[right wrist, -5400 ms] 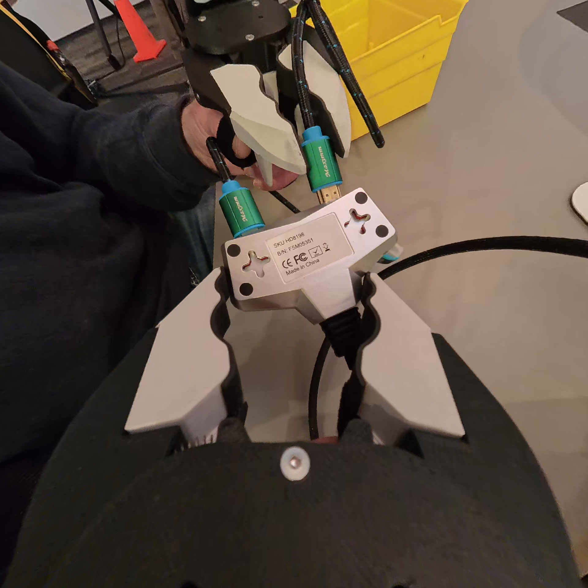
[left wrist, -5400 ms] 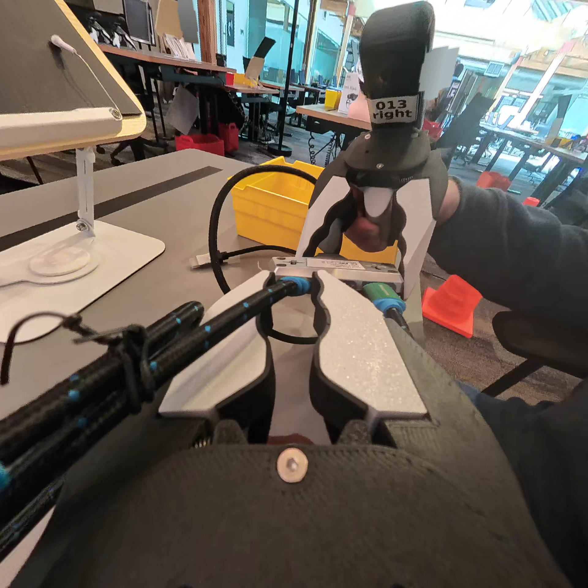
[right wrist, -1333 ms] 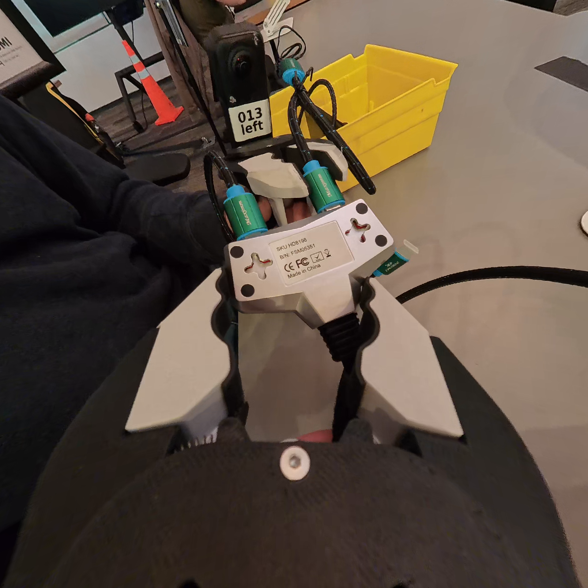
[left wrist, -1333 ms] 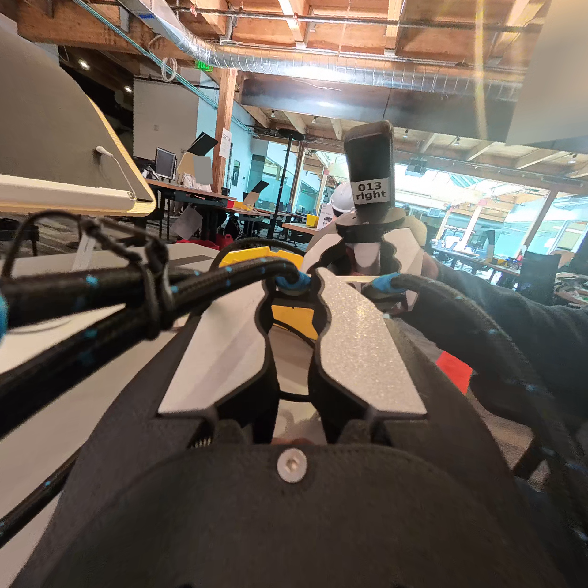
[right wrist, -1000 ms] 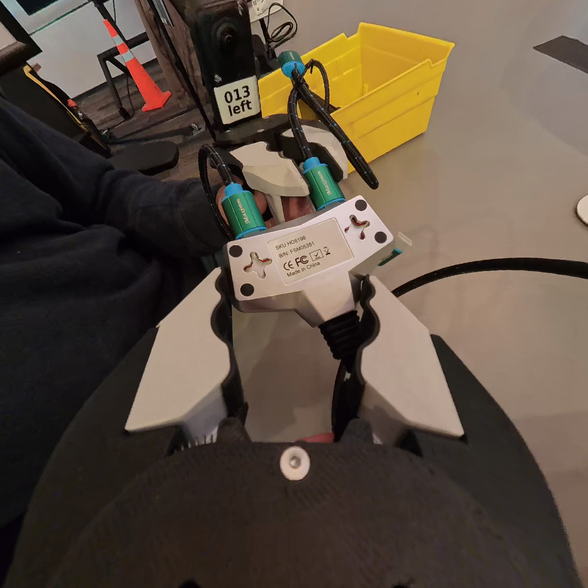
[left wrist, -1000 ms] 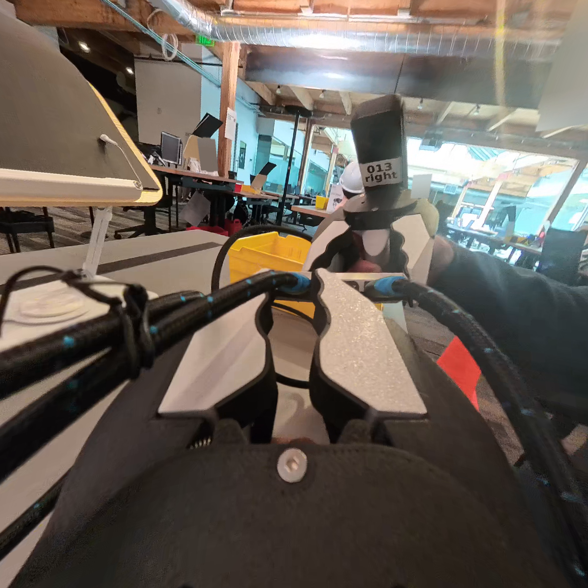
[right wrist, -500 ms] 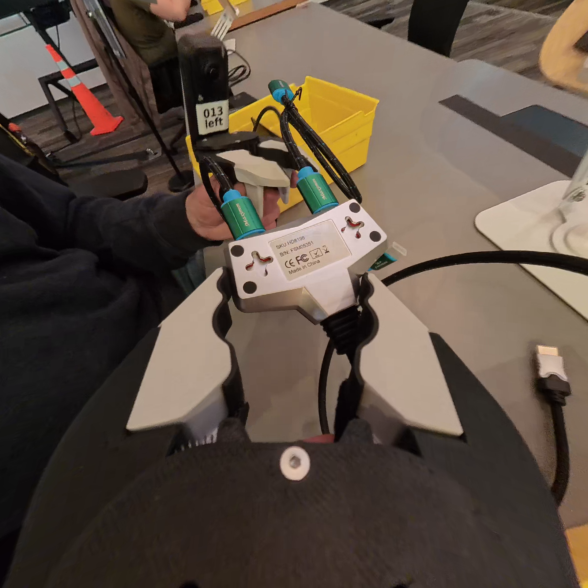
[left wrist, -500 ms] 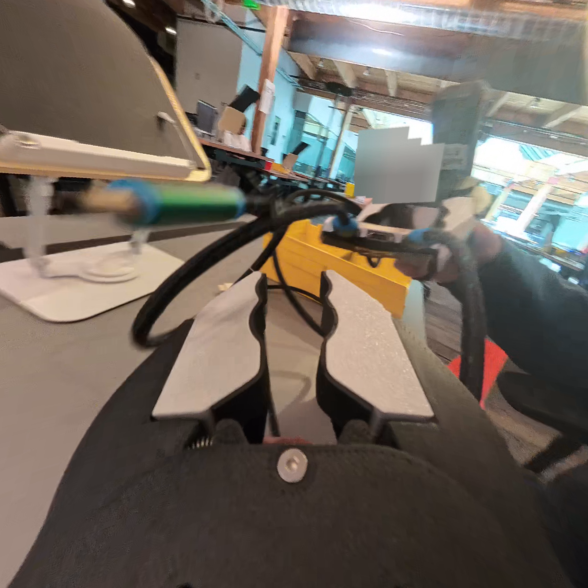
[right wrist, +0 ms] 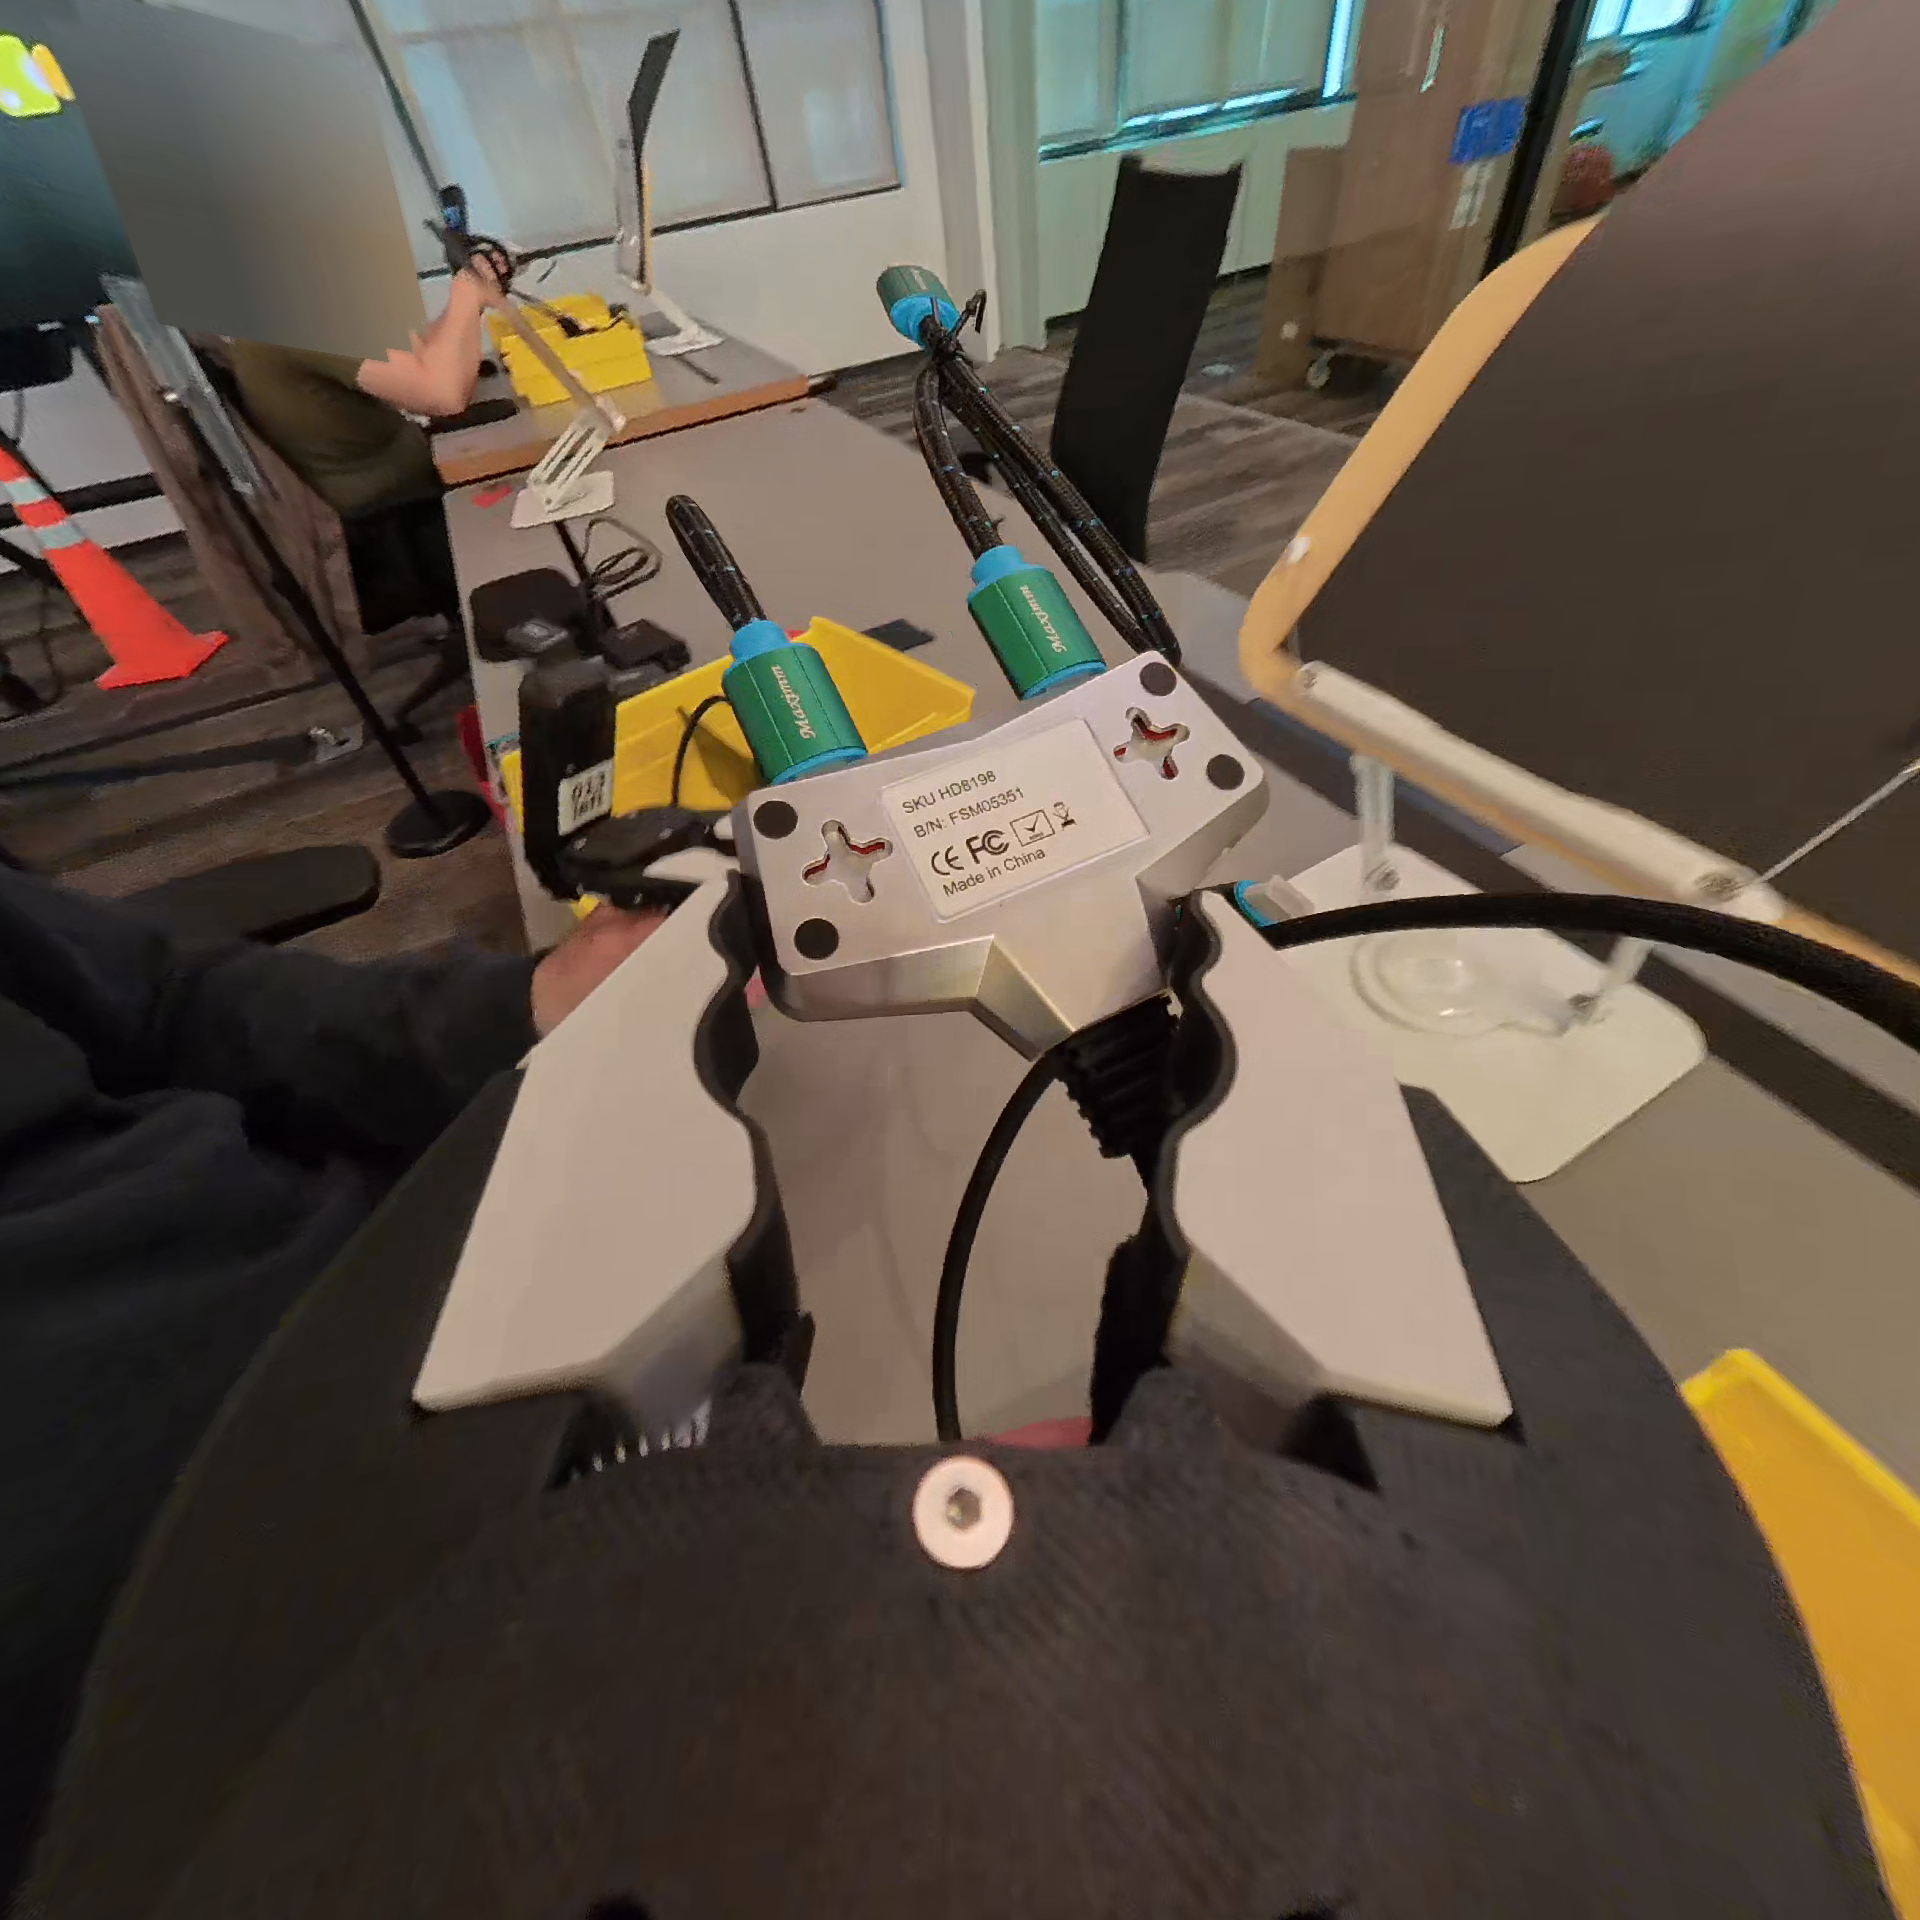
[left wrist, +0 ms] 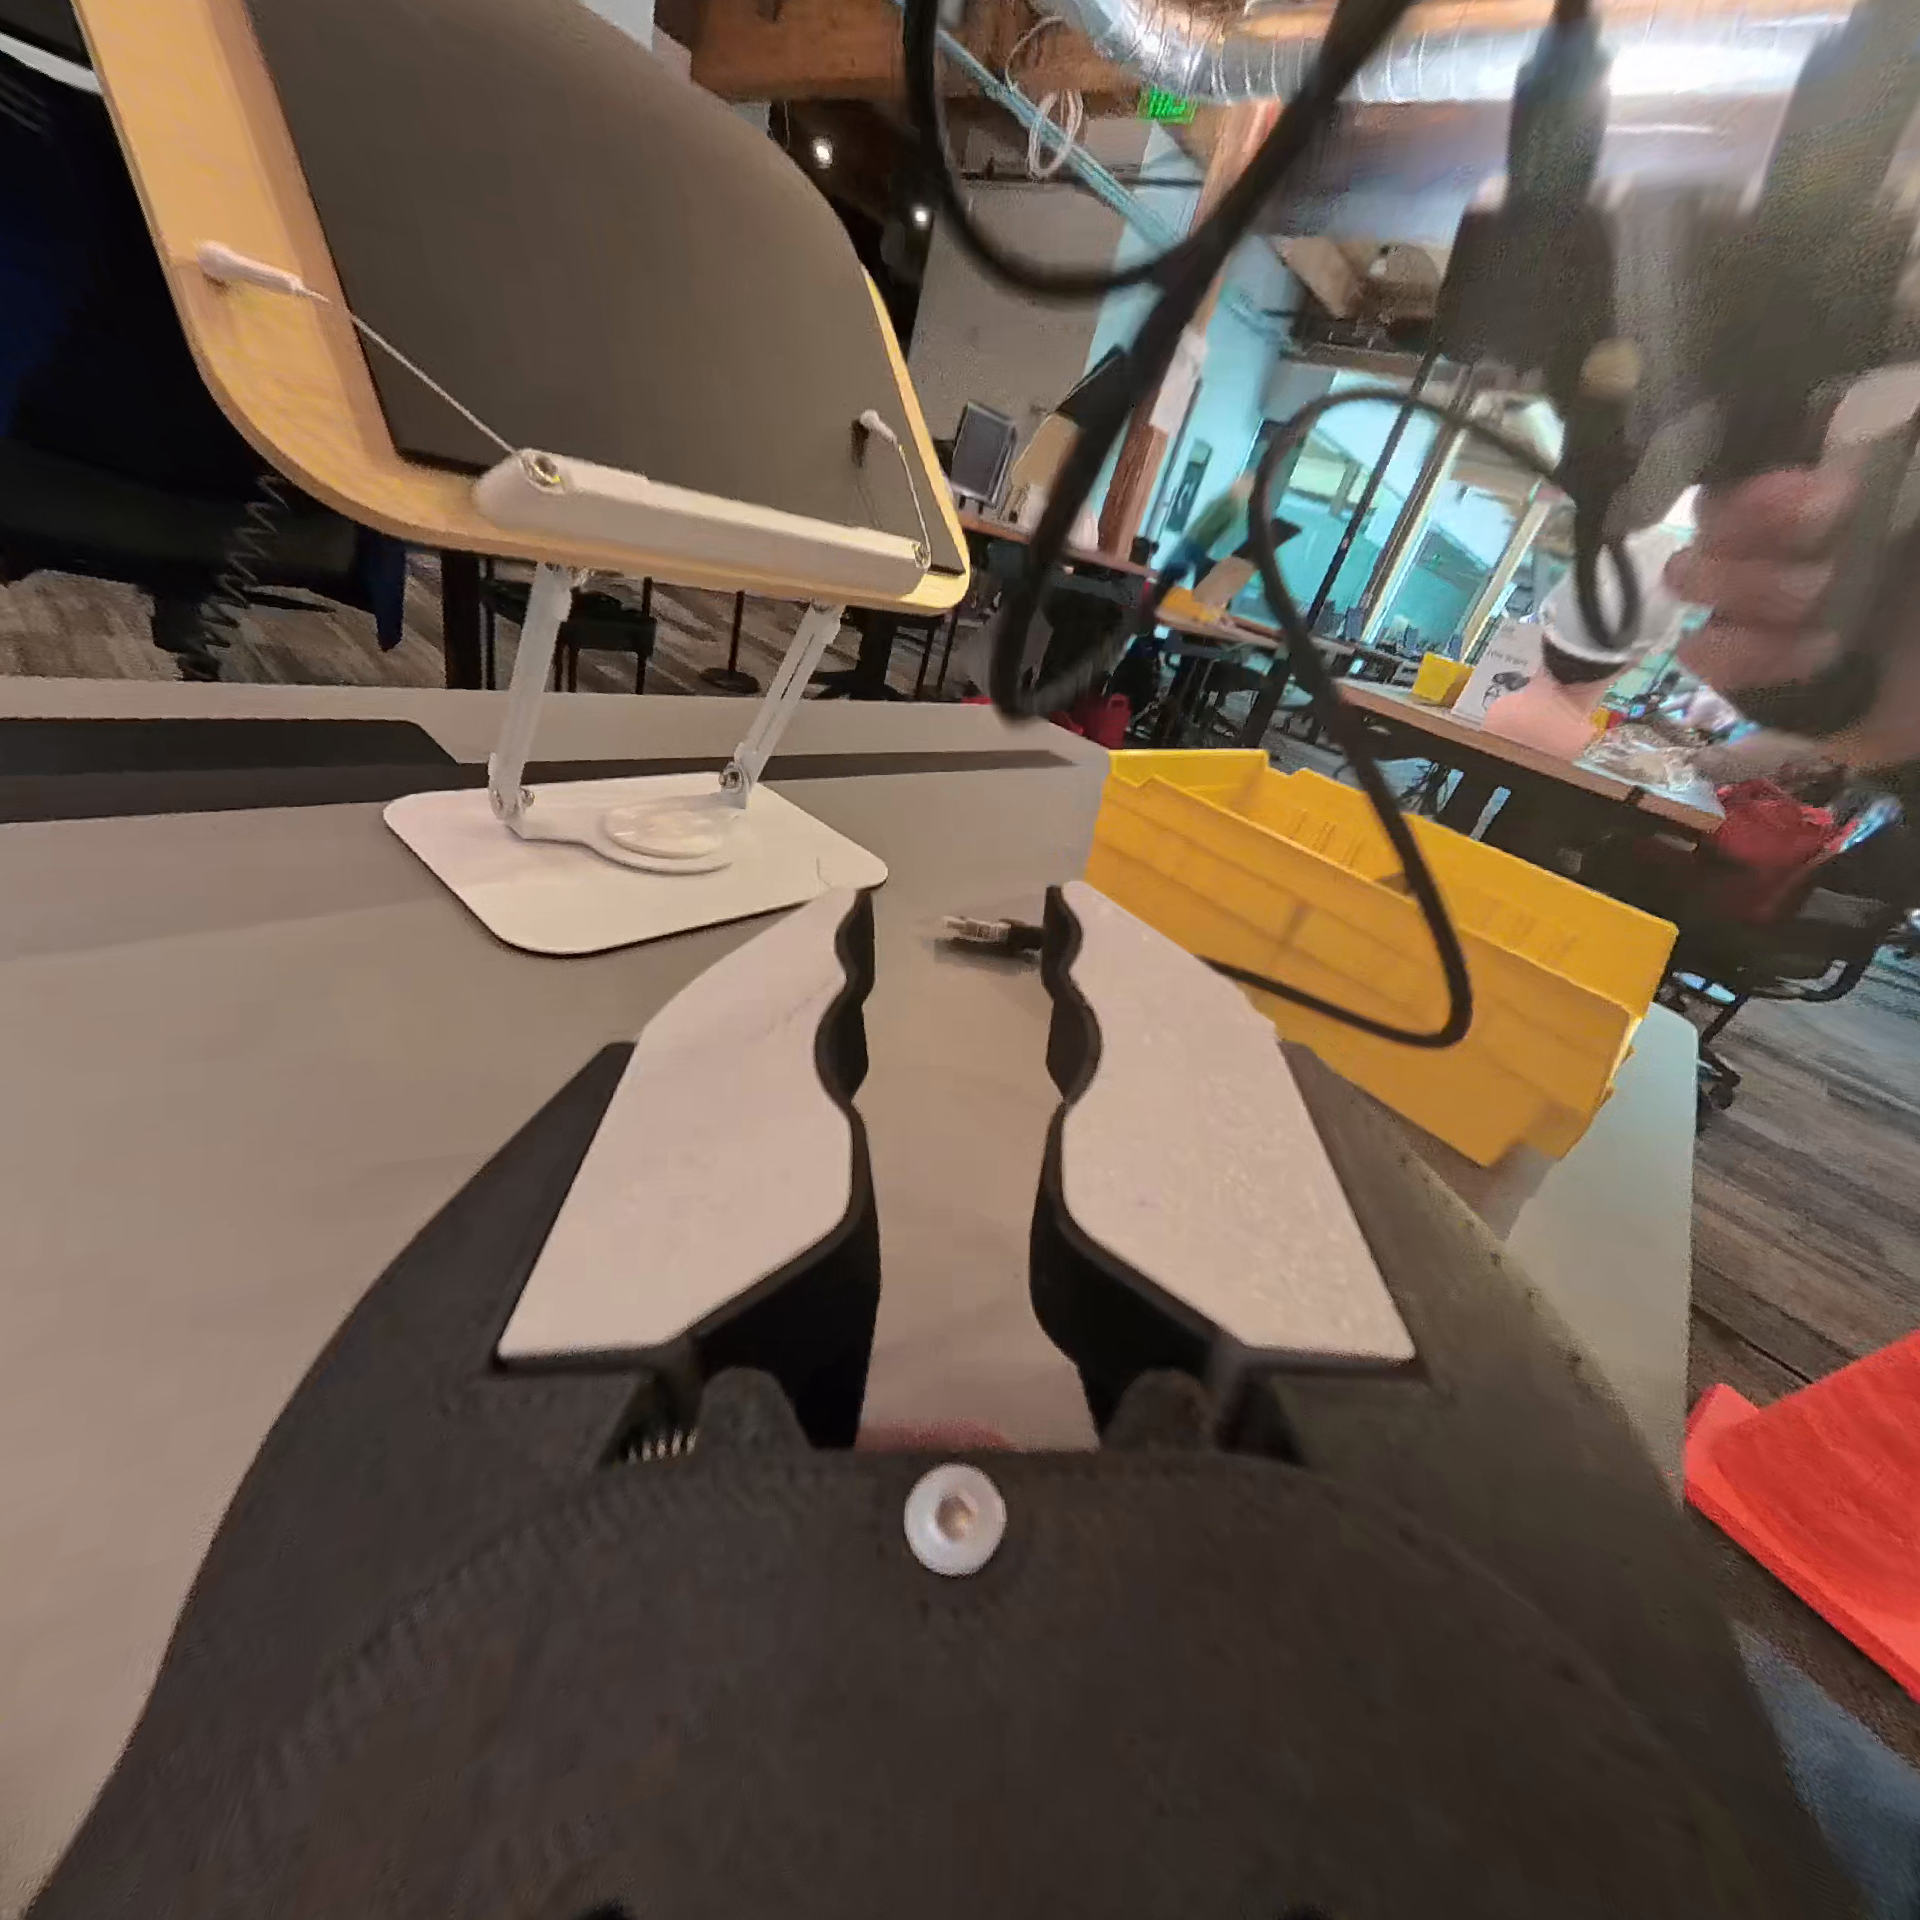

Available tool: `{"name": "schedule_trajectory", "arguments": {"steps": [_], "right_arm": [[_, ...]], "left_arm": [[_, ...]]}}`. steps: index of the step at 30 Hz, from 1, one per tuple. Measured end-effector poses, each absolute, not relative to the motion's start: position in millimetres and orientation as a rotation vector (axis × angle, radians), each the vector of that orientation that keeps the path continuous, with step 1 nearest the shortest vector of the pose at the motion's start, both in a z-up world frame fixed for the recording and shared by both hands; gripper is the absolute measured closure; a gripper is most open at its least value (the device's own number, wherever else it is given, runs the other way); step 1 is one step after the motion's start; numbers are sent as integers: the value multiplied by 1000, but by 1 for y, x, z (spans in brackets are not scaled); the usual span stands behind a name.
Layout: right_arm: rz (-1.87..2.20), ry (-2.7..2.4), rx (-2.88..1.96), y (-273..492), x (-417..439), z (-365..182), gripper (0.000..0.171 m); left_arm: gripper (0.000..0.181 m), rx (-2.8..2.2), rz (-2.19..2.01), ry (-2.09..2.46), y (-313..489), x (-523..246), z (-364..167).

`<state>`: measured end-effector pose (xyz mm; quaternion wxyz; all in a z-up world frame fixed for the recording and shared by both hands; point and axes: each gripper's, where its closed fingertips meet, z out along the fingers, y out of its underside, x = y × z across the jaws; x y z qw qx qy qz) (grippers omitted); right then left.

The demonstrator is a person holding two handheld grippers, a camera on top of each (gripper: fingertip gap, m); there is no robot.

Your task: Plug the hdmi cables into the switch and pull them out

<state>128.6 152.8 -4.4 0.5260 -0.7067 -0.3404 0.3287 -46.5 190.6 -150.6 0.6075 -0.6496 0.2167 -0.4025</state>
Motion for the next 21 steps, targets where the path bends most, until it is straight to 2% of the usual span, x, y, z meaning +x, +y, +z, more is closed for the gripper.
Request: {"name": "schedule_trajectory", "arguments": {"steps": [14,17,21], "right_arm": [[566,-641,-1532,208,201,171,92],[524,-635,-1491,216,212,212,92],[452,-604,-1450,221,229,263,92]], "left_arm": [[154,-1574,-908,610,184,-19,-183],[165,-1565,-899,637,181,-16,-186],[157,-1592,-912,643,181,-11,-194]]}}
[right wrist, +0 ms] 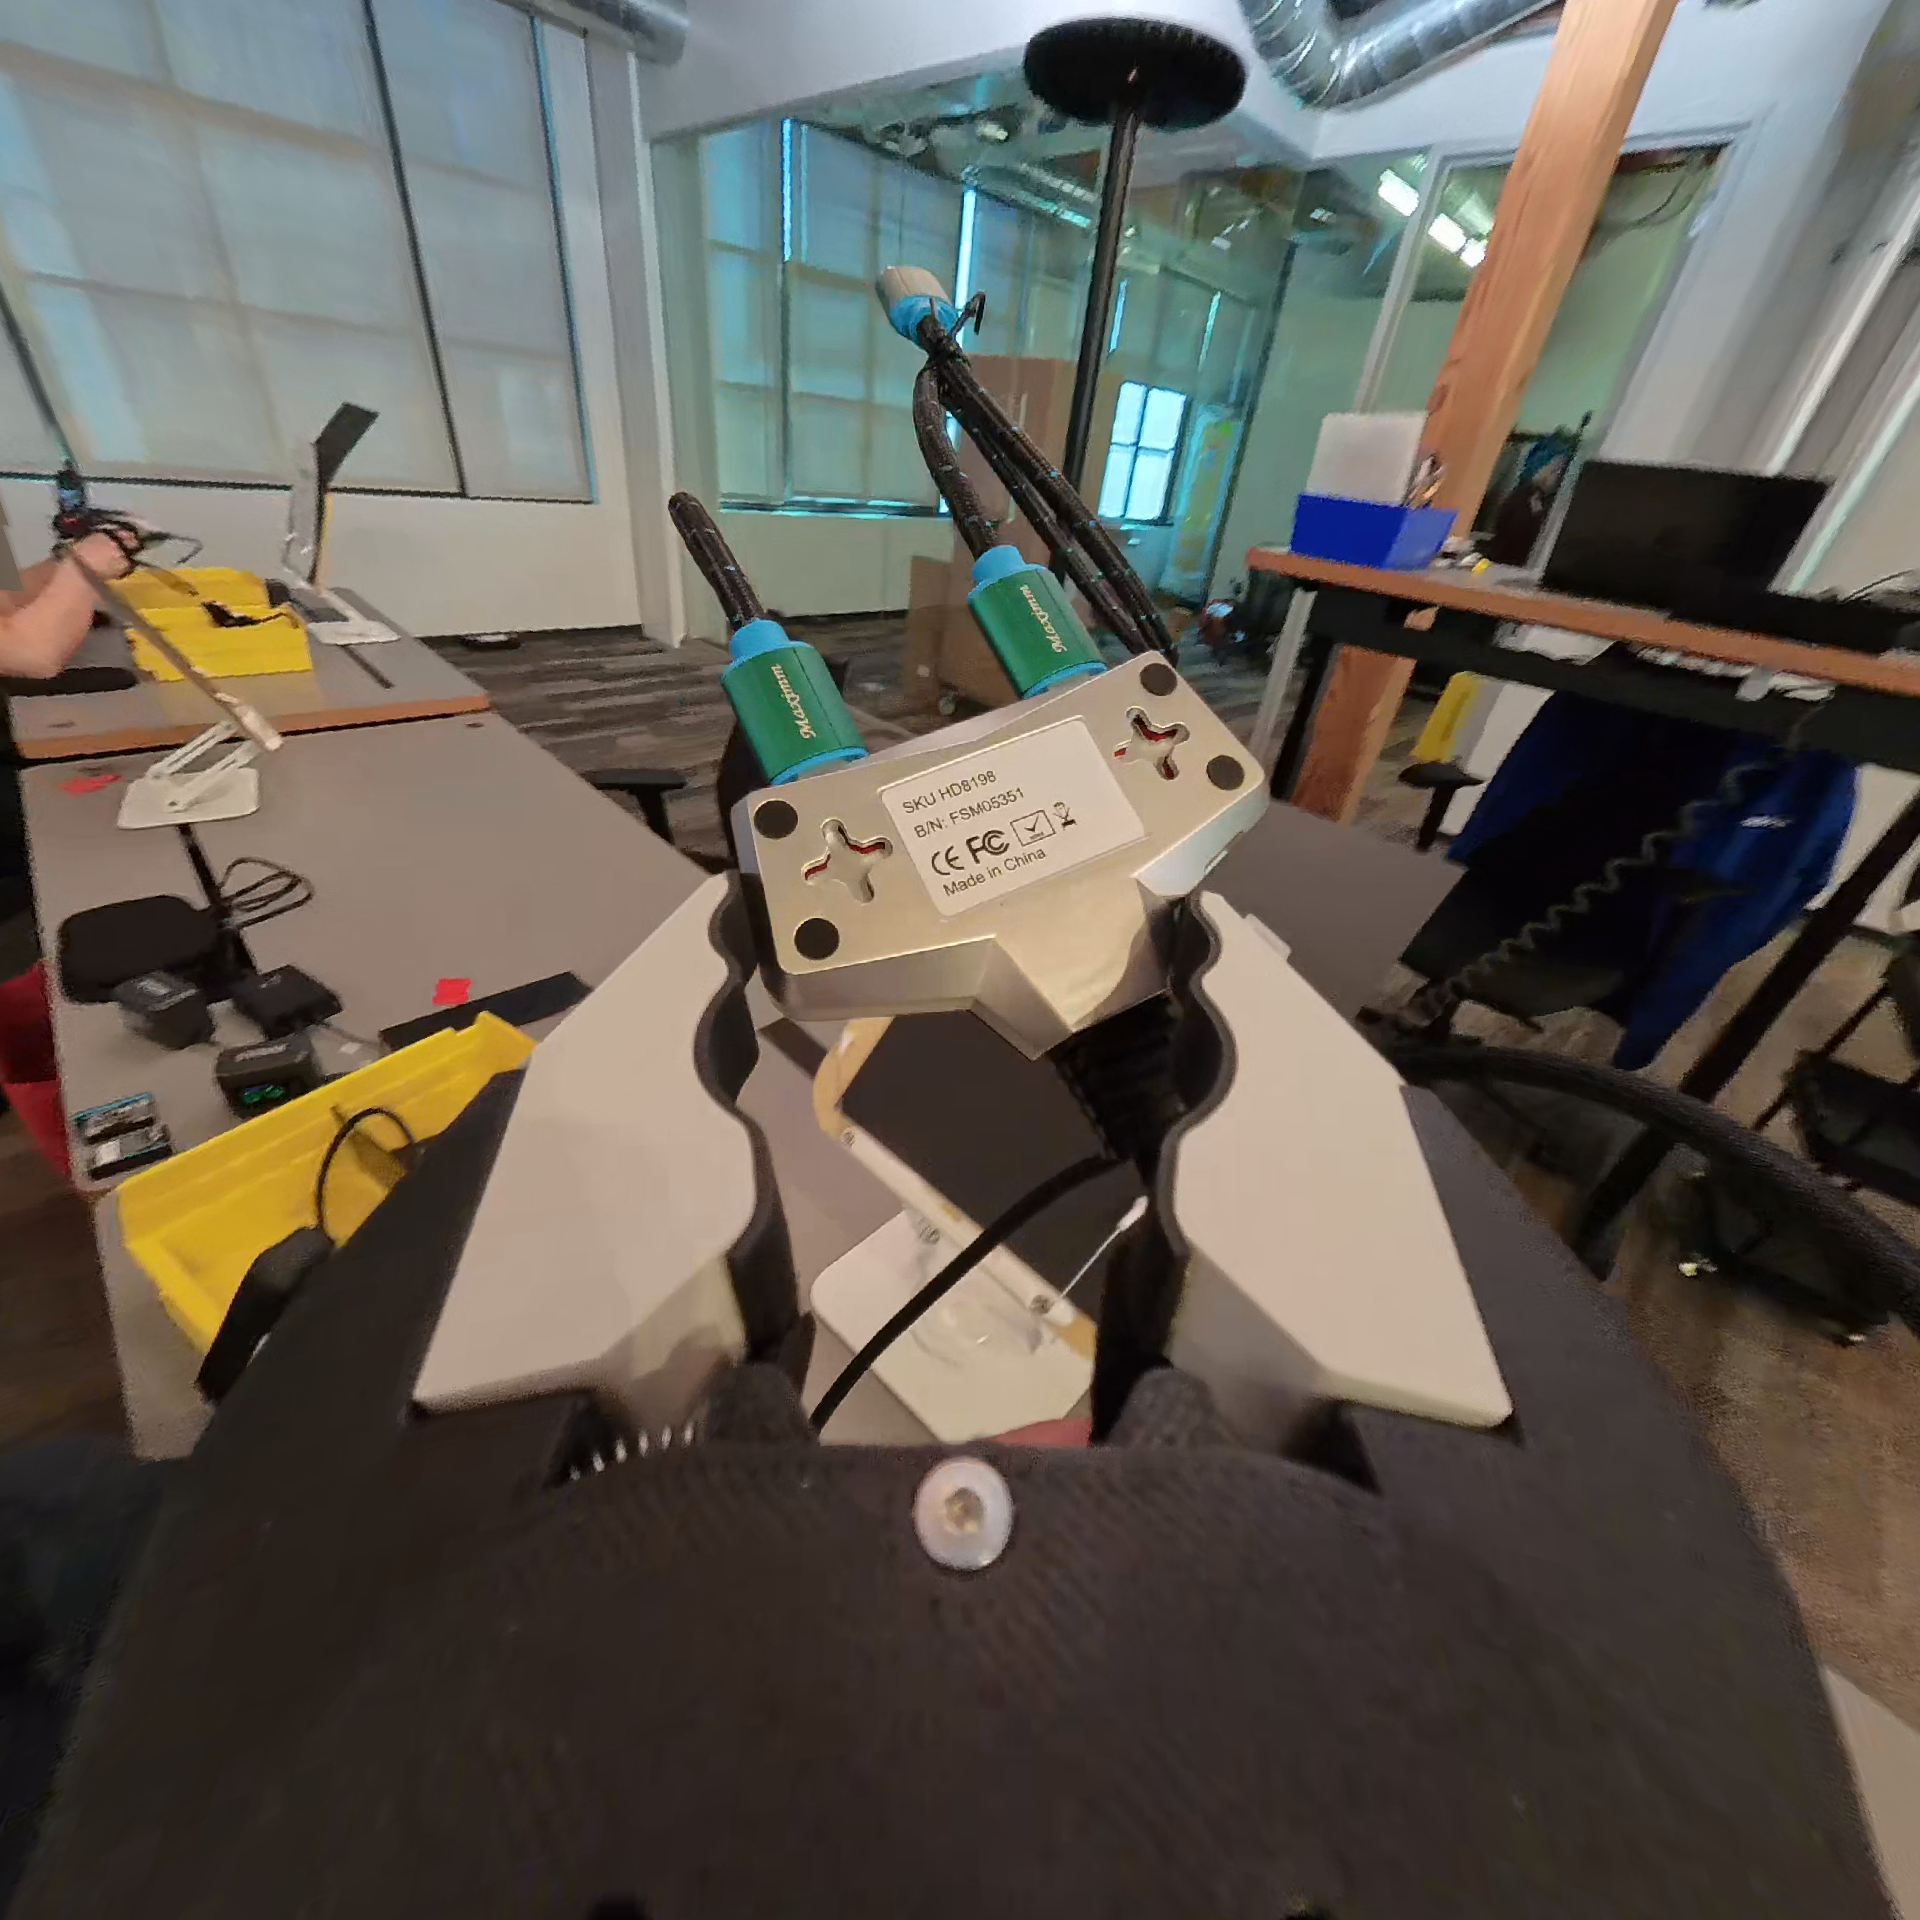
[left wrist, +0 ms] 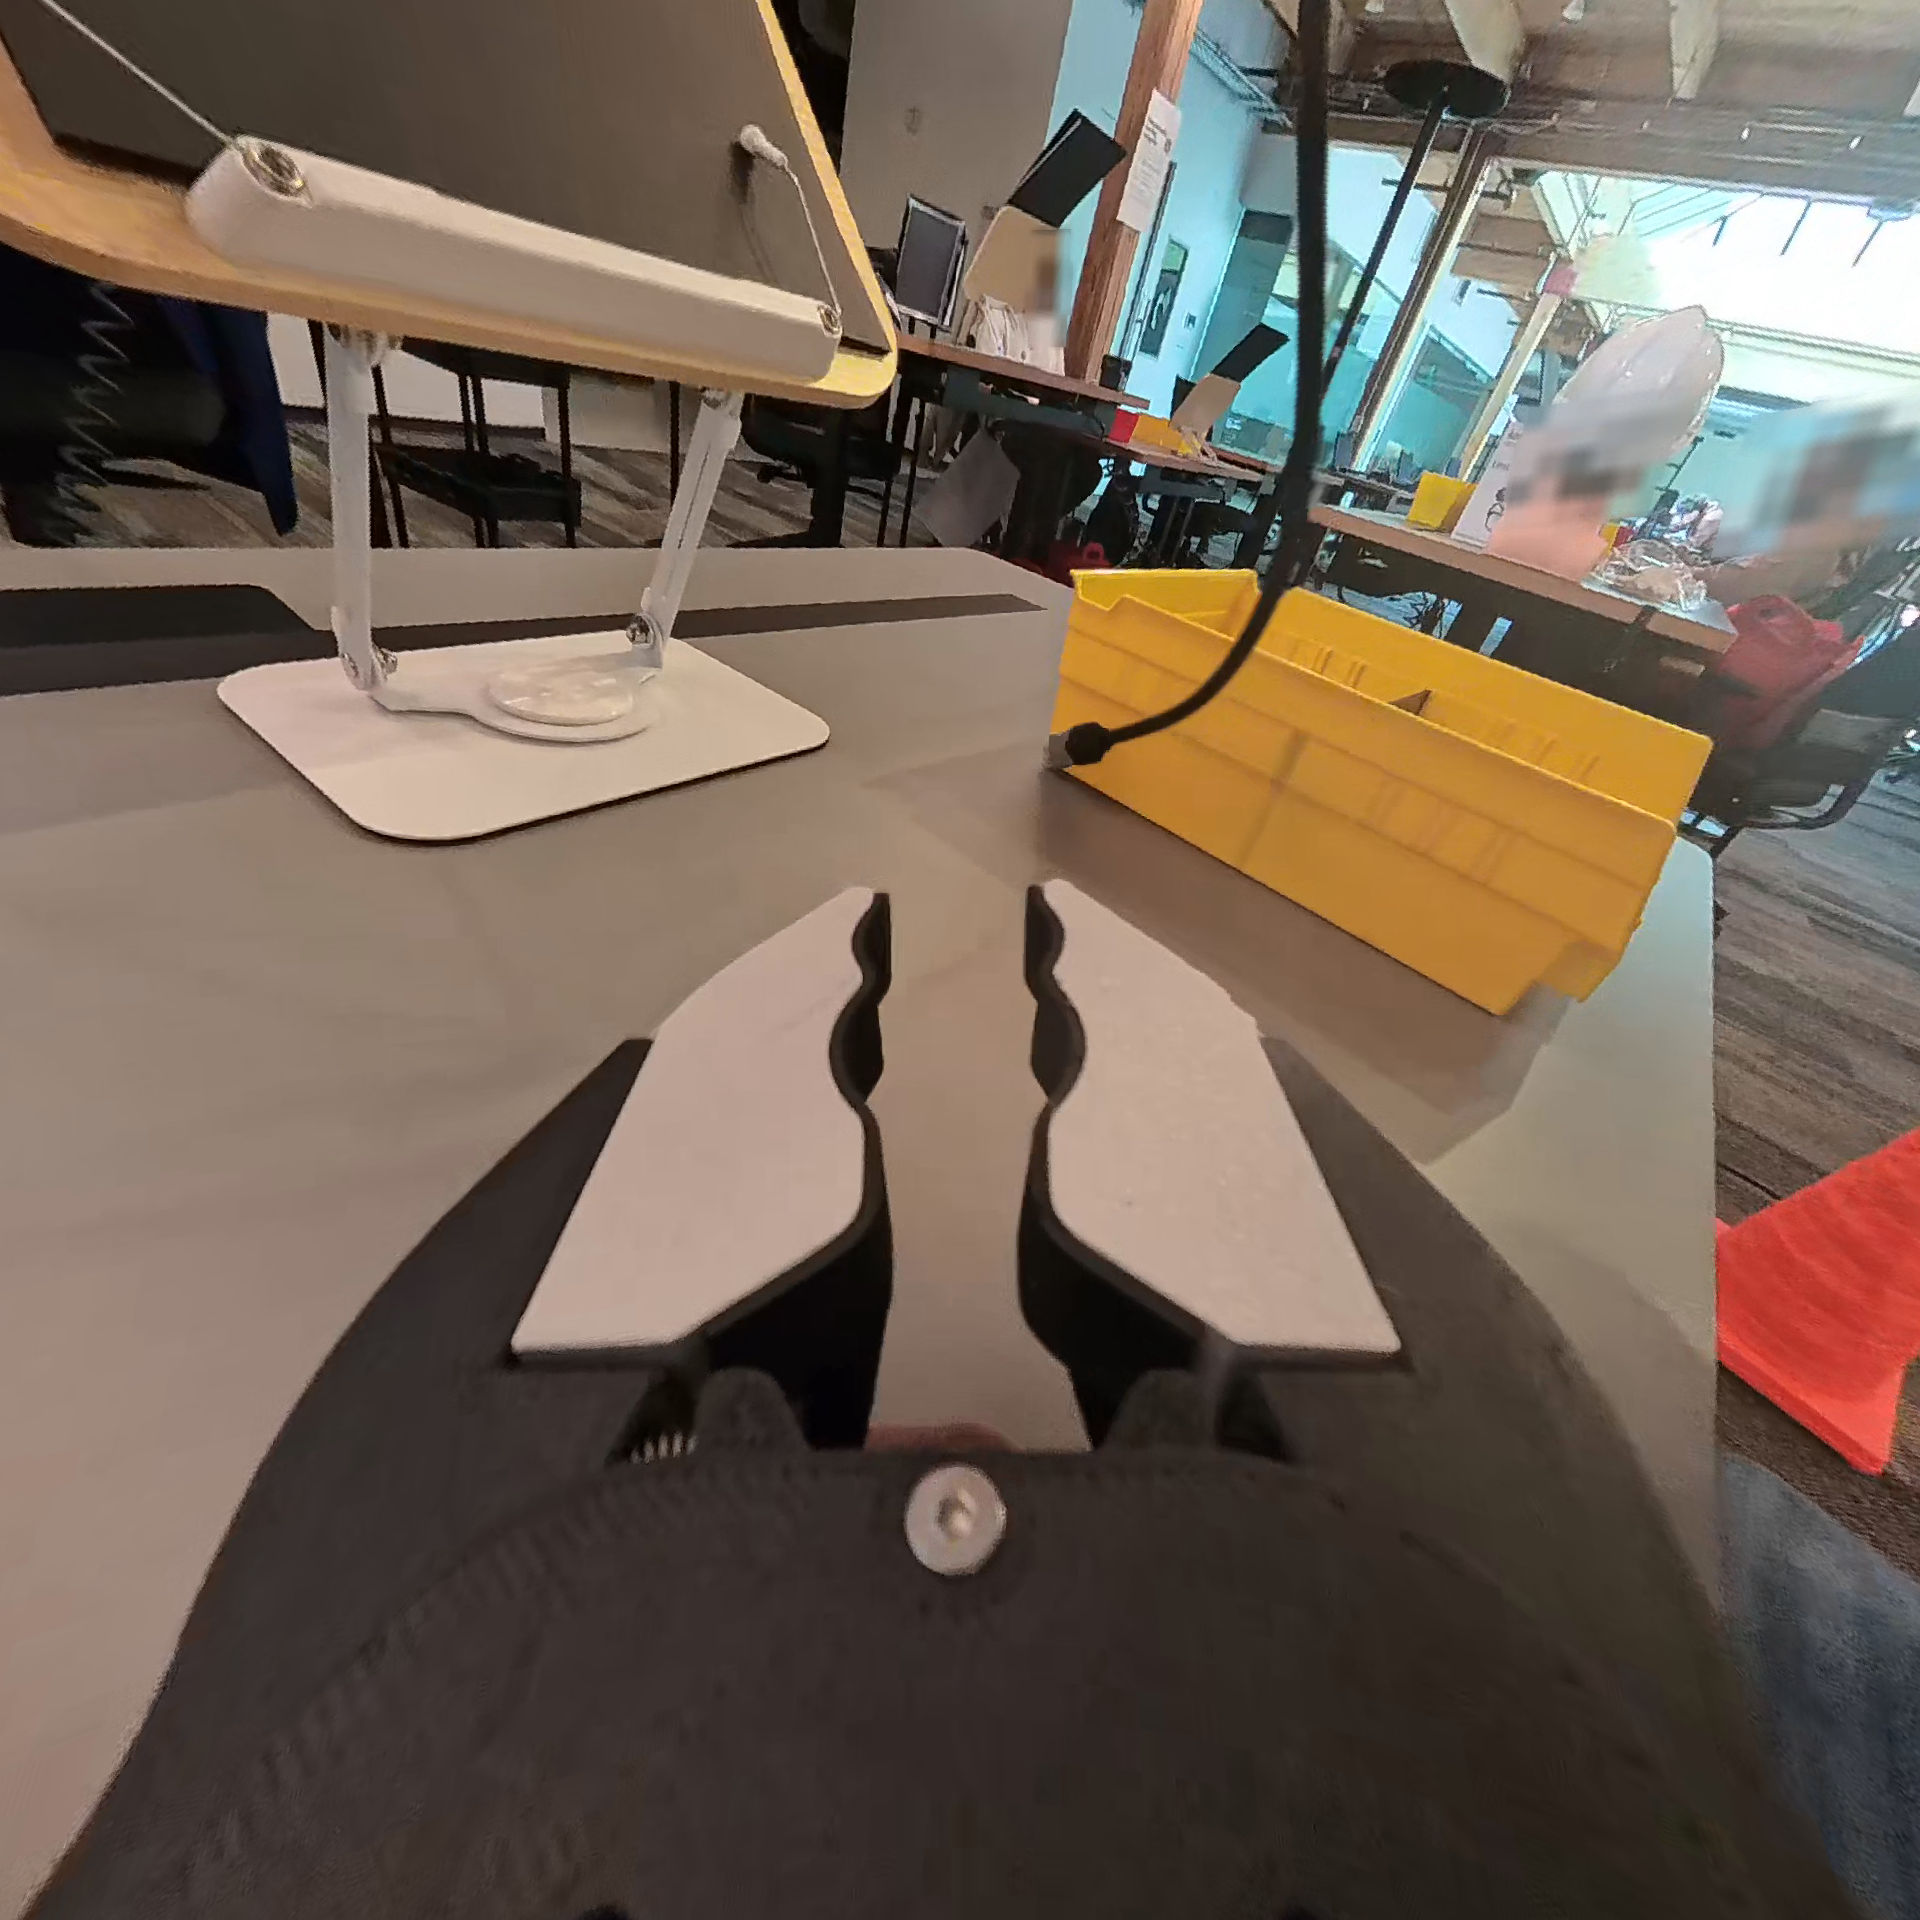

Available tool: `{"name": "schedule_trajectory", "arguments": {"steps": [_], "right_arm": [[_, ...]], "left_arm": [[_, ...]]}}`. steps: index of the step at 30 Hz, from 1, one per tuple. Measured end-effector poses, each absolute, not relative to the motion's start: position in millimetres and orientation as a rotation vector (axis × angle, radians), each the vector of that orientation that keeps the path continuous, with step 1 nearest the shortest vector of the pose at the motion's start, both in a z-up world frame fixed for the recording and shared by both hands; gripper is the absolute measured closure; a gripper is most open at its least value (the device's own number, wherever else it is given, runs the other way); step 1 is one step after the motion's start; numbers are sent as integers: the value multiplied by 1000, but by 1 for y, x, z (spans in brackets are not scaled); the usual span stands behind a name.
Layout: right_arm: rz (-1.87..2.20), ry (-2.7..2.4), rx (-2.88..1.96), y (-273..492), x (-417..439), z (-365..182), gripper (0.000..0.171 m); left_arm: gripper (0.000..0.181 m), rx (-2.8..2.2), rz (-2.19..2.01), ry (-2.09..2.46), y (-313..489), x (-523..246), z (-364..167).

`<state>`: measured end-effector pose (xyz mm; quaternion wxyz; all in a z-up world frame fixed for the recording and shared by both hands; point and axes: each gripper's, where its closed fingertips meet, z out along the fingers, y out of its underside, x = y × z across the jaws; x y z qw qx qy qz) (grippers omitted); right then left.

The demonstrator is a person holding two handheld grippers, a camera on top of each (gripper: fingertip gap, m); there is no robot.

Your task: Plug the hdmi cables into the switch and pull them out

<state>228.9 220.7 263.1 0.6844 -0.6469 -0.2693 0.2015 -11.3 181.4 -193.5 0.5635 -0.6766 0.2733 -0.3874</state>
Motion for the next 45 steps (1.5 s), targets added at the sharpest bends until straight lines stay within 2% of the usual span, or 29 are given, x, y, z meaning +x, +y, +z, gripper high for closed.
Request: {"name": "schedule_trajectory", "arguments": {"steps": [8,21,27,37,40,45], "right_arm": [[325,-489,-1341,208,279,344,92],[239,-418,-1270,196,328,444,92],[192,-424,-1304,197,332,447,92],[227,-466,-1492,240,324,347,91],[204,-447,-1454,243,332,360,91],[133,-471,-1308,230,344,422,91]], "left_arm": [[160,-1581,-922,680,177,-6,-196],[157,-1585,-909,693,177,-1,-197],[159,-1583,-917,712,174,2,-197],[158,-1581,-935,698,174,0,-197],[157,-1583,-933,697,175,0,-197],[157,-1585,-928,692,177,1,-197]]}}
